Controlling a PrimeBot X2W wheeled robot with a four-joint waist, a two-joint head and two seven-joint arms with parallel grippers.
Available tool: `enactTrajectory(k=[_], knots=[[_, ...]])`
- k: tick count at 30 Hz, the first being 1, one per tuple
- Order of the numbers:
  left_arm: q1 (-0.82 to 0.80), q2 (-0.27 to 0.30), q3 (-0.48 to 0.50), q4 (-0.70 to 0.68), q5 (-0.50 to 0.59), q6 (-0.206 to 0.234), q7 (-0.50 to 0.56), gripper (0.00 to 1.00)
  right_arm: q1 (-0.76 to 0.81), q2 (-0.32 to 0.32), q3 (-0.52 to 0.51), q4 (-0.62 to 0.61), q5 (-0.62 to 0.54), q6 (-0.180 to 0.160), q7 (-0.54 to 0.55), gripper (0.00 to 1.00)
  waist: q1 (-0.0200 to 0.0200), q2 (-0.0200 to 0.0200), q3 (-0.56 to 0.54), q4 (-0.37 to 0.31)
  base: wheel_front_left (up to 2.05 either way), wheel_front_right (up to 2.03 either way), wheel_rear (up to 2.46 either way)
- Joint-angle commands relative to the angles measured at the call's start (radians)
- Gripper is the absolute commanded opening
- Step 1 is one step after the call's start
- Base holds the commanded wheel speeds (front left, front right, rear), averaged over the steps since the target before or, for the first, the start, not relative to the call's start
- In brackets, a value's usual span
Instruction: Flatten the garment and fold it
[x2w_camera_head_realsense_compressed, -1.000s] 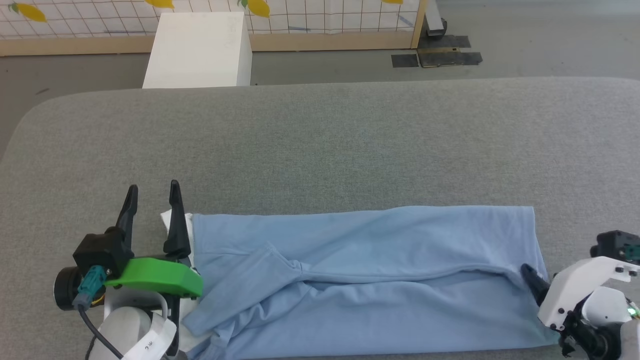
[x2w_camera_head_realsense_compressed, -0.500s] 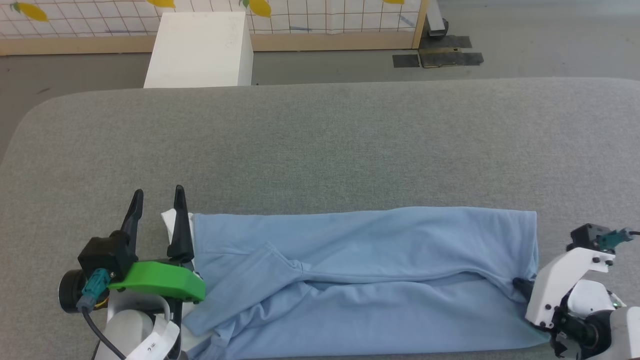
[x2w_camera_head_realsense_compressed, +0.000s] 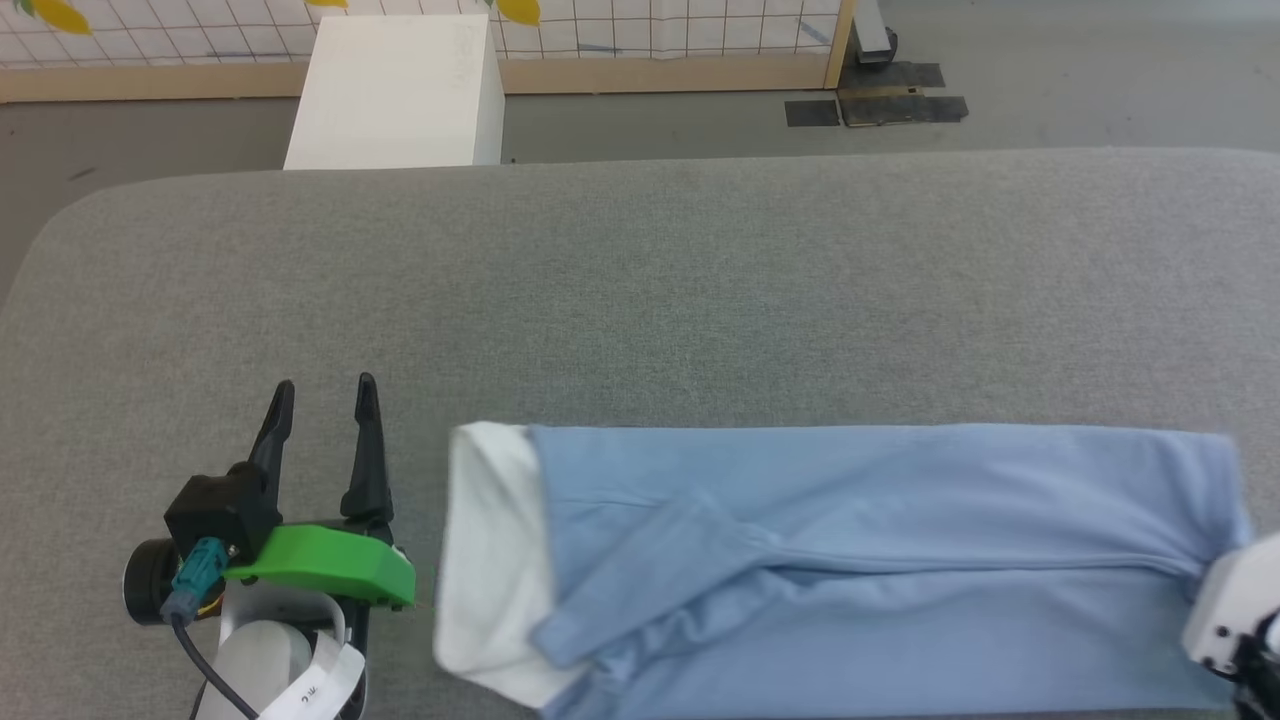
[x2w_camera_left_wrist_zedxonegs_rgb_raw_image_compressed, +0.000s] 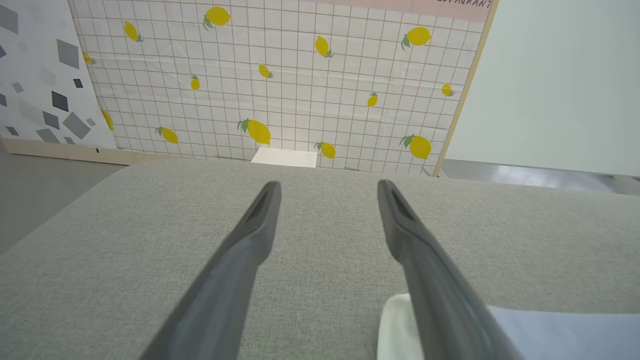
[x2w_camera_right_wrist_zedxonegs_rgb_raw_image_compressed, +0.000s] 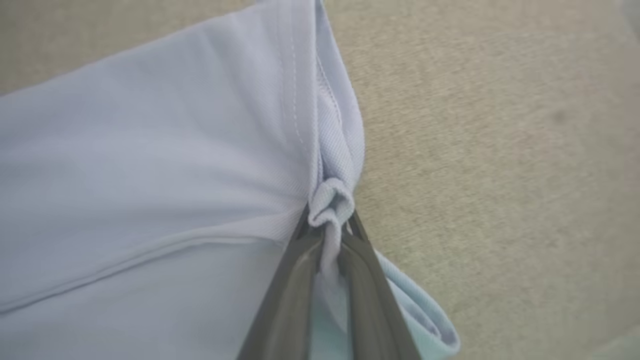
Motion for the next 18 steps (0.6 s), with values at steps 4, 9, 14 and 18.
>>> enactTrajectory(k=[4, 9, 14, 18], knots=[[-0.02, -0.011, 0.004, 0.004, 0.011, -0.011, -0.004, 1.0, -0.01, -0.011, -0.099, 0.002, -0.113, -0.002, -0.087, 0.0, 0.0, 0.0, 0.005, 0.002, 0.0, 0.0, 0.0], [-0.017, -0.016, 0.009, 0.01, 0.014, -0.016, -0.004, 1.0, -0.008, -0.011, -0.101, -0.007, -0.158, -0.002, -0.146, 0.0, 0.0, 0.0, 0.002, 0.002, 0.0, 0.0, 0.0], [-0.008, -0.019, 0.014, 0.016, 0.016, -0.02, -0.004, 1.0, 0.048, -0.021, -0.003, -0.113, -0.146, -0.002, -0.13, 0.0, 0.0, 0.0, -0.01, 0.003, 0.0, 0.0, 0.0], [-0.001, -0.021, 0.019, 0.017, 0.019, -0.023, -0.004, 1.0, 0.125, -0.024, 0.134, -0.297, -0.096, -0.002, -0.046, 0.0, 0.0, 0.0, -0.019, 0.003, 0.0, 0.0, 0.0]])
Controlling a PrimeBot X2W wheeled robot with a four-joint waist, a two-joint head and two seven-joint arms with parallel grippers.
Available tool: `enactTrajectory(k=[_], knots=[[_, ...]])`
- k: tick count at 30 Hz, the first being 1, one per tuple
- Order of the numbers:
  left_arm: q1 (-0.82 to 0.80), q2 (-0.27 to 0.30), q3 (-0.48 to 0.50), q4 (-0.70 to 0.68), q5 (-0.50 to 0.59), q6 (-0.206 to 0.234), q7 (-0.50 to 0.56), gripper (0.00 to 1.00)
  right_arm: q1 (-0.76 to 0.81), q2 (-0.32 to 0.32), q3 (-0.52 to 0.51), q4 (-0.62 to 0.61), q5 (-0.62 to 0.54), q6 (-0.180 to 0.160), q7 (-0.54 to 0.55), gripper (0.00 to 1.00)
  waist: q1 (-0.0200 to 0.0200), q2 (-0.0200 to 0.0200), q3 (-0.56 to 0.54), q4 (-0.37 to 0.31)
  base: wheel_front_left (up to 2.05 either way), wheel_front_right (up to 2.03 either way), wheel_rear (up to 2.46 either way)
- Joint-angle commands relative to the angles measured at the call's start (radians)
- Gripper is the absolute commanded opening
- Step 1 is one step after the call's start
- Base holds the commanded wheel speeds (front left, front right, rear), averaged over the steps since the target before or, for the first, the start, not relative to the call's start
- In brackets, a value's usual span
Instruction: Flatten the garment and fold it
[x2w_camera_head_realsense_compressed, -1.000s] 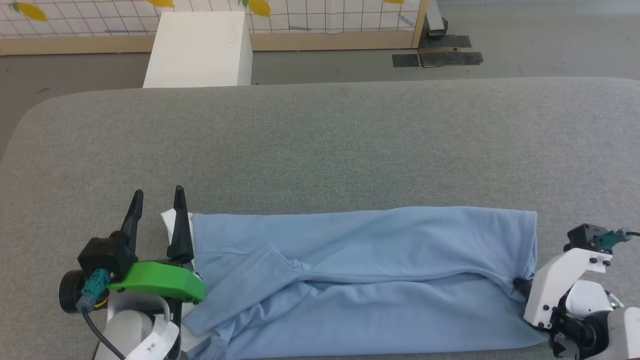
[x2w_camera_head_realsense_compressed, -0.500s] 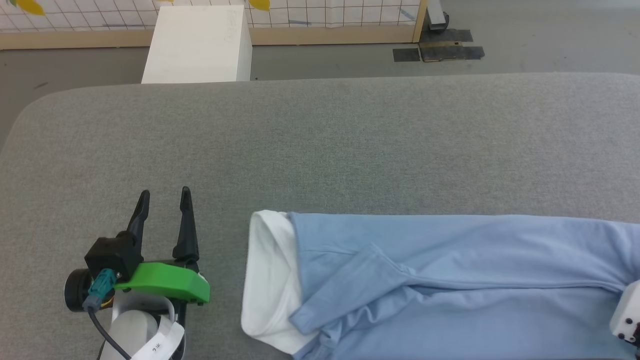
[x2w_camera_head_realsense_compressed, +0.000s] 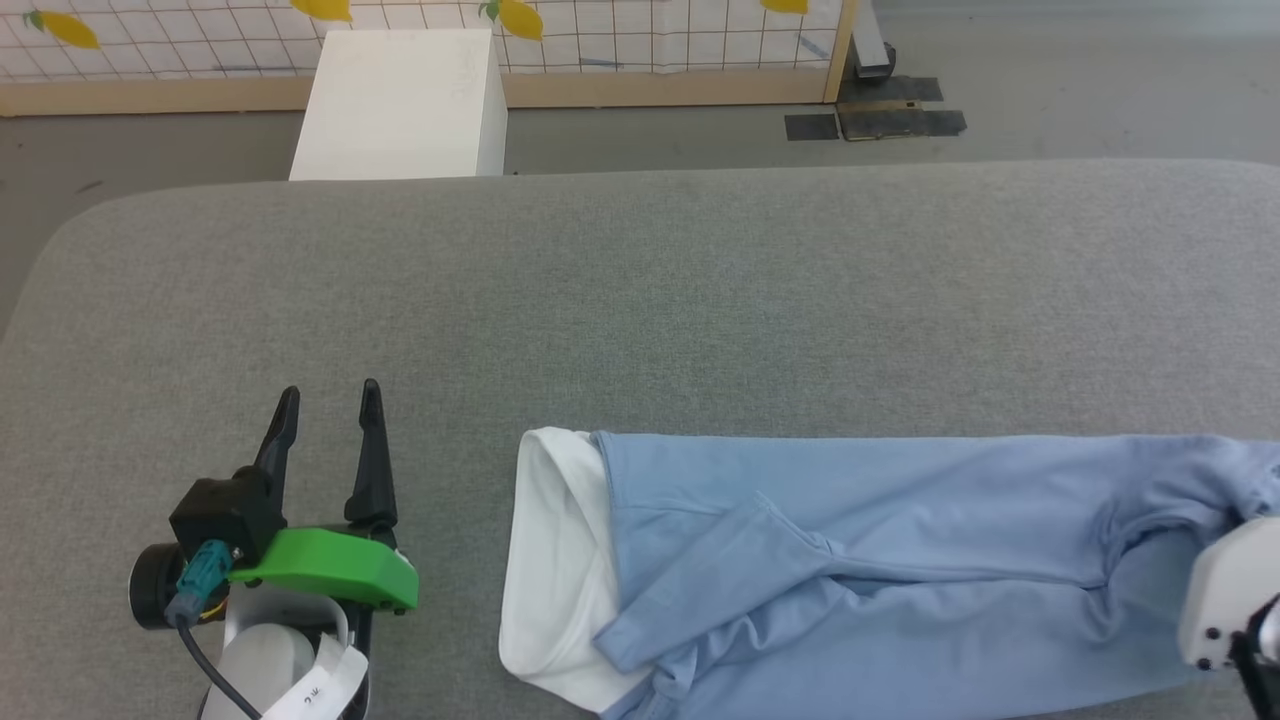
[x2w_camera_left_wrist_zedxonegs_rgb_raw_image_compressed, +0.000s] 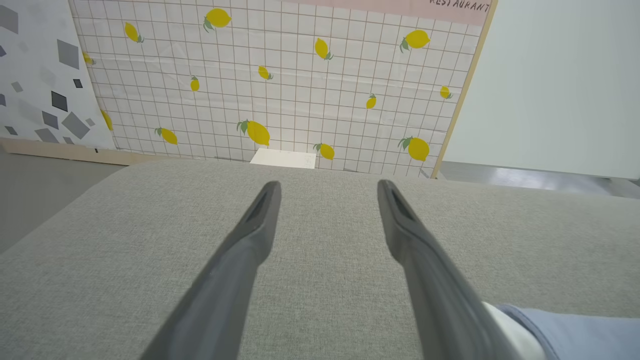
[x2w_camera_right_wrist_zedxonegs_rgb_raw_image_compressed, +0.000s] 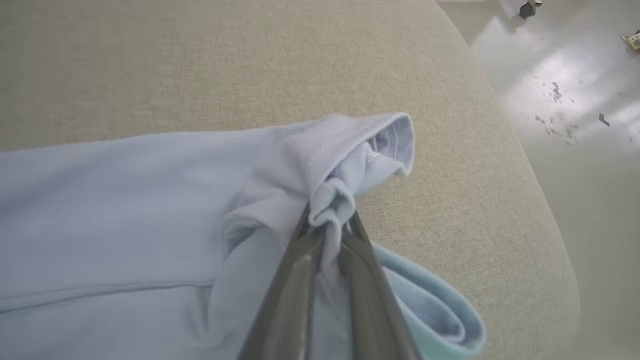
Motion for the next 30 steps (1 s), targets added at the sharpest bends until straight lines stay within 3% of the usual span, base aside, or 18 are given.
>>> enactTrajectory(k=[1, 7, 12, 17, 20, 30], knots=[[0.002, -0.005, 0.004, 0.0, 0.005, -0.007, -0.004, 1.0, 0.027, -0.005, 0.046, -0.066, 0.02, -0.002, 0.033, 0.0, 0.0, 0.0, -0.004, -0.001, 0.0, 0.0, 0.0], [0.003, -0.008, 0.006, 0.0, 0.008, -0.009, -0.004, 1.0, 0.084, -0.061, 0.334, -0.406, 0.092, -0.002, 0.2, 0.0, 0.0, 0.0, -0.005, -0.003, 0.0, 0.0, 0.0], [-0.011, -0.01, -0.003, 0.006, 0.009, -0.012, -0.004, 1.0, -0.02, -0.123, 0.598, -0.508, 0.124, -0.002, 0.254, 0.0, 0.0, 0.0, 0.004, 0.003, 0.0, 0.0, 0.0], [-0.028, -0.011, -0.015, 0.01, 0.009, -0.015, -0.004, 1.0, -0.176, -0.138, 0.833, -0.4, 0.163, -0.002, 0.244, 0.0, 0.0, 0.0, 0.014, 0.022, 0.0, 0.0, 0.0], [-0.038, -0.012, -0.022, 0.01, 0.008, -0.017, -0.004, 1.0, -0.26, -0.111, 0.957, -0.28, 0.193, -0.002, 0.206, 0.0, 0.0, 0.0, 0.021, 0.038, 0.0, 0.0, 0.0], [-0.064, -0.013, -0.036, 0.006, 0.002, -0.02, -0.004, 1.0, -0.419, -0.009, 1.164, 0.174, 0.259, -0.002, 0.067, 0.0, 0.0, 0.0, 0.059, 0.081, 0.0, 0.0, 0.0]])
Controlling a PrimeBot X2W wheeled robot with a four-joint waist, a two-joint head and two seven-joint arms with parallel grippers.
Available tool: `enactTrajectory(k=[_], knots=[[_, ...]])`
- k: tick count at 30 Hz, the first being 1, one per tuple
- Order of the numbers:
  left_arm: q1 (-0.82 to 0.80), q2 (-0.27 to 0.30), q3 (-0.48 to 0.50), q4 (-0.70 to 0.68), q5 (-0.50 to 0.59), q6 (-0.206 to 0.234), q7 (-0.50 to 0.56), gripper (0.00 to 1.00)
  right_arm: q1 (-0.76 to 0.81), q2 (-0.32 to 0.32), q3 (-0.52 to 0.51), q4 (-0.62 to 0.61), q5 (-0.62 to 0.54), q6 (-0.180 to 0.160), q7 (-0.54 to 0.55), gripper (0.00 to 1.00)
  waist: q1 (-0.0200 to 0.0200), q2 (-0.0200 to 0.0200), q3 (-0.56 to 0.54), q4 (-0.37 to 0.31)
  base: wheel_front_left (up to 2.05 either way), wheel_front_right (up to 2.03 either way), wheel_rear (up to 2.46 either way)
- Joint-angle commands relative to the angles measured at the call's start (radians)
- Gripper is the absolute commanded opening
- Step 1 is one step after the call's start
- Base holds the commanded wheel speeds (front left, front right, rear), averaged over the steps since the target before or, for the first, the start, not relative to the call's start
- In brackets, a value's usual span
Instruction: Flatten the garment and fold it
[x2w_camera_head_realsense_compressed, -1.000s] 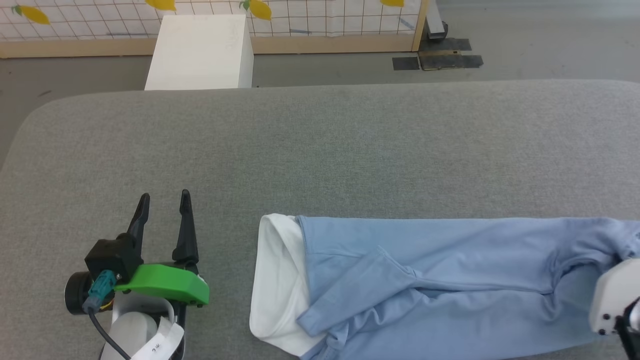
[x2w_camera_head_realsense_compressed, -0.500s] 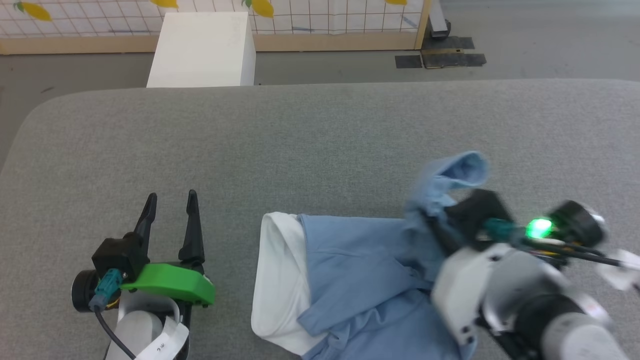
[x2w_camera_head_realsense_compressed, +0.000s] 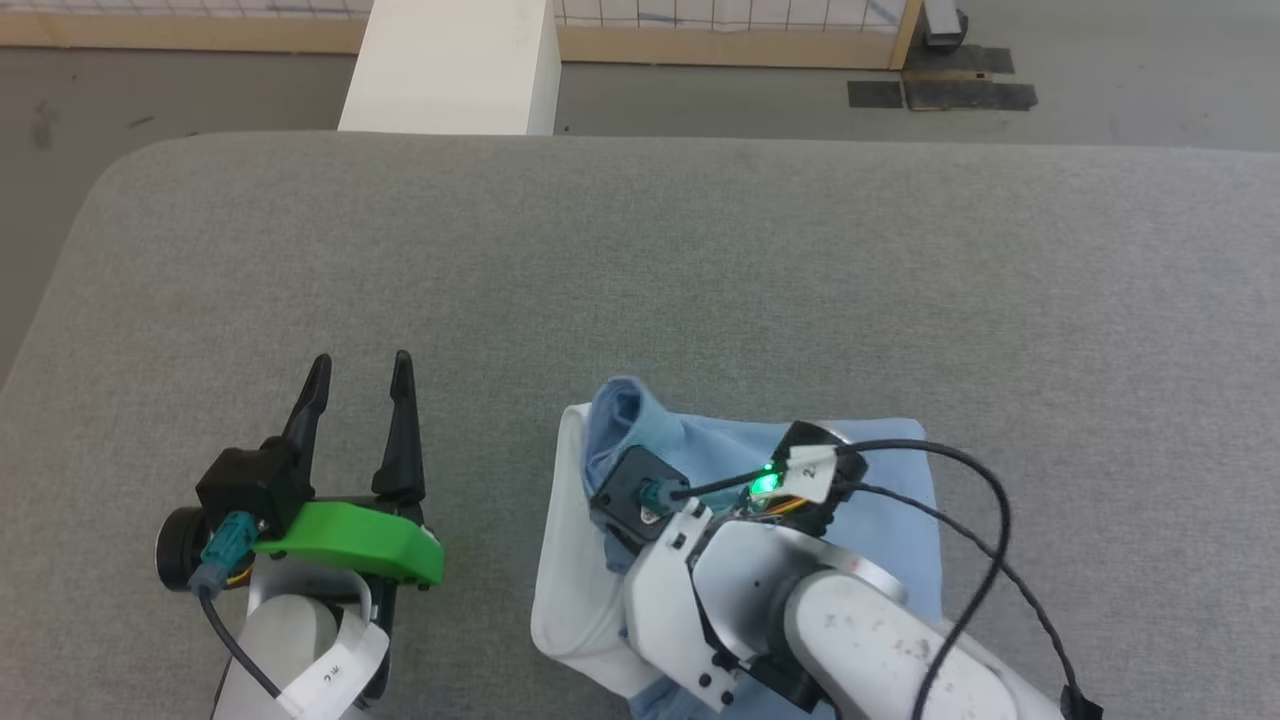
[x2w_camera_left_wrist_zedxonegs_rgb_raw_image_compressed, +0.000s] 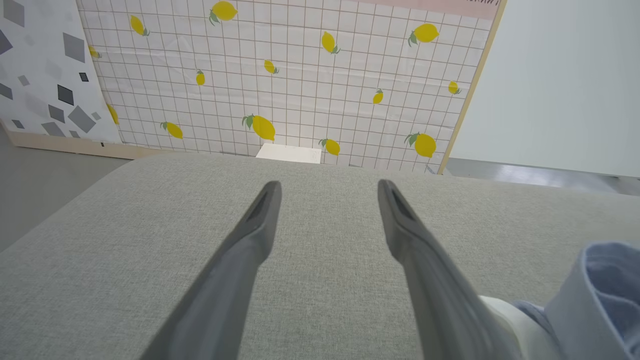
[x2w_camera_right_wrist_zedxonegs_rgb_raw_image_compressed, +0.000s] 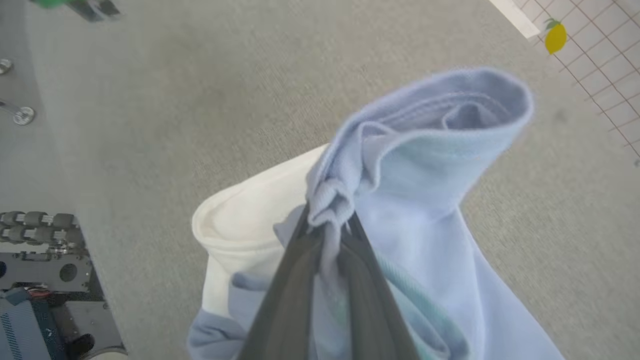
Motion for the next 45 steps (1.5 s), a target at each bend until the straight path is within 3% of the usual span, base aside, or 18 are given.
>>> enactTrajectory(k=[1, 6, 10, 11, 12, 13, 17, 22, 31, 37, 45], knots=[[-0.022, -0.004, -0.002, -0.002, -0.001, -0.003, -0.004, 1.0, -0.025, 0.009, 0.007, 0.041, 0.014, -0.002, -0.021, 0.0, 0.0, 0.0, 0.015, 0.012, 0.0, 0.0, 0.0], [-0.03, -0.004, -0.003, 0.0, -0.003, -0.004, -0.004, 1.0, -0.063, 0.025, 0.038, 0.211, 0.053, -0.002, -0.047, 0.0, 0.0, 0.0, 0.031, 0.019, 0.0, 0.0, 0.0], [-0.033, -0.005, -0.004, 0.003, -0.004, -0.004, -0.004, 1.0, -0.075, 0.027, 0.055, 0.273, 0.121, -0.002, -0.062, 0.0, 0.0, 0.0, 0.034, 0.02, 0.0, 0.0, 0.0], [-0.032, -0.005, -0.003, 0.005, -0.004, -0.004, -0.004, 1.0, -0.078, 0.028, 0.061, 0.277, 0.138, -0.002, -0.066, 0.29, 0.0, 0.0, 0.032, 0.019, 0.0, 0.0, 0.0], [-0.031, -0.005, -0.002, 0.006, -0.004, -0.005, -0.004, 1.0, -0.081, 0.028, 0.068, 0.279, 0.158, -0.002, -0.071, 0.89, 0.0, 0.0, 0.03, 0.017, 0.0, 0.0, 0.0], [-0.03, -0.005, 0.0, 0.007, -0.004, -0.005, -0.004, 1.0, -0.082, 0.028, 0.07, 0.278, 0.176, -0.002, -0.075, 1.0, 0.0, 0.0, 0.027, 0.014, 0.0, 0.0, 0.0], [-0.021, -0.005, 0.008, 0.012, -0.001, -0.005, -0.004, 1.0, -0.086, 0.028, 0.05, 0.225, 0.254, -0.002, -0.132, 1.0, 0.0, 0.0, 0.009, -0.002, 0.0, 0.0, 0.0], [0.0, -0.005, 0.018, 0.011, 0.0, -0.005, -0.004, 1.0, -0.063, 0.028, -0.068, 0.088, 0.286, -0.002, -0.32, 1.0, 0.0, 0.0, -0.028, -0.032, 0.0, 0.0, 0.0], [0.04, -0.005, 0.031, 0.002, 0.0, -0.003, -0.004, 1.0, 0.09, 0.028, -0.414, -0.131, 0.124, -0.002, -0.6, 1.0, 0.0, 0.0, -0.092, -0.085, 0.0, 0.0, 0.0], [0.059, -0.005, 0.025, -0.008, -0.006, 0.004, -0.004, 1.0, 0.224, 0.027, -0.617, -0.182, 0.017, -0.002, -0.67, 1.0, 0.0, 0.0, -0.111, -0.108, 0.0, 0.0, 0.0], [0.074, -0.005, 0.018, -0.017, -0.009, 0.008, -0.004, 1.0, 0.347, 0.016, -0.737, -0.137, 0.023, -0.002, -0.682, 1.0, 0.0, 0.0, -0.112, -0.119, 0.0, 0.0, 0.0]])
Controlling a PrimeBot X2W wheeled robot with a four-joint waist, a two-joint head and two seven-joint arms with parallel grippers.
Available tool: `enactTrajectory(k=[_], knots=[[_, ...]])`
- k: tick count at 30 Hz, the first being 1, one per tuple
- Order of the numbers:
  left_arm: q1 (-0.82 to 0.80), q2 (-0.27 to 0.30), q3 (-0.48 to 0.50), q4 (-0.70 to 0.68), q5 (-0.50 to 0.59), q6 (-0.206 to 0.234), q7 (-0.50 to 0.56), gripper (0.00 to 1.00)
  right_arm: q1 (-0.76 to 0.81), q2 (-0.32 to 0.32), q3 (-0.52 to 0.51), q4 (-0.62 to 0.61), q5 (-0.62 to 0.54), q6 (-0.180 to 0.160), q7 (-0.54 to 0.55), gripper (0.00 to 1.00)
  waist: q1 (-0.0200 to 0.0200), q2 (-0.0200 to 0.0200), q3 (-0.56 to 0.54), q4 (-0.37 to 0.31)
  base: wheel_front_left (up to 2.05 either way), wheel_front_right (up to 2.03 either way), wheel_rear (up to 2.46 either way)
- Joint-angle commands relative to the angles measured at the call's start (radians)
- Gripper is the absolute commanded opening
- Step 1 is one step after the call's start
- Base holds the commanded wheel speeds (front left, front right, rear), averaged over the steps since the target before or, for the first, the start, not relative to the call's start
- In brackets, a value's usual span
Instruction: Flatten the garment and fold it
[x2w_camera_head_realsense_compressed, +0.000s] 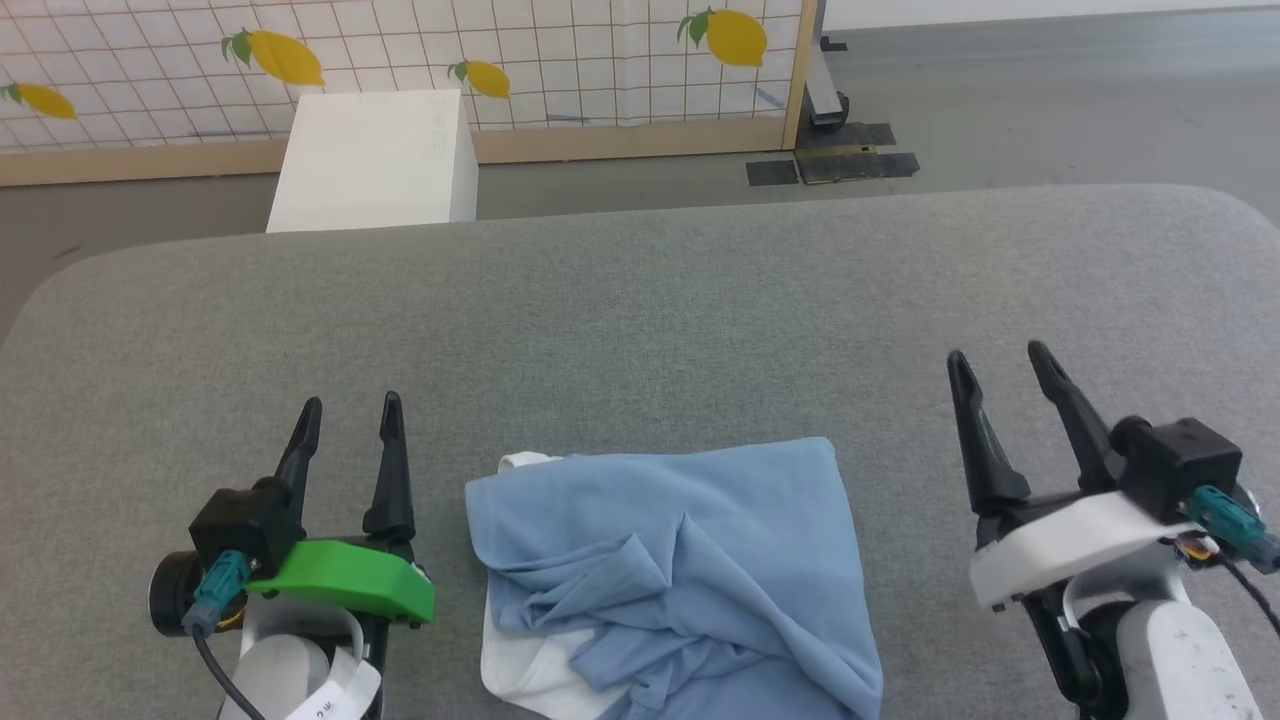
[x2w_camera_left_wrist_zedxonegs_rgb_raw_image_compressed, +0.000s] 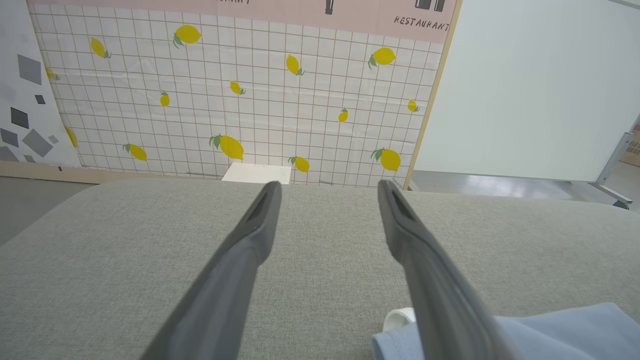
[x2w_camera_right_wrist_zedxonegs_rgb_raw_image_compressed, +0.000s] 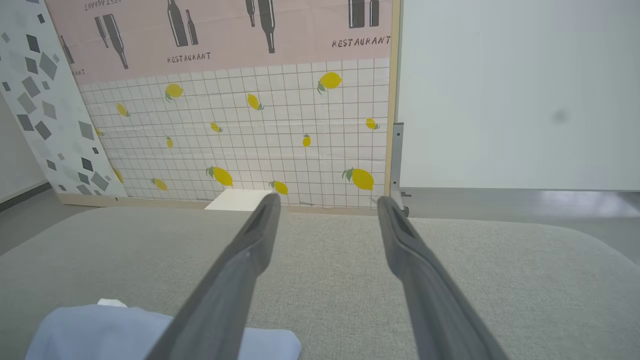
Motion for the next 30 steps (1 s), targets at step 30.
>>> enactTrajectory(k=[30], knots=[[-0.008, -0.003, -0.019, -0.001, -0.025, 0.008, -0.004, 1.0, -0.18, 0.011, 0.002, 0.688, 1.1, -0.002, 0.797, 1.0, 0.0, -0.0001, 0.05, 0.05, 0.0, 0.0, 0.0]])
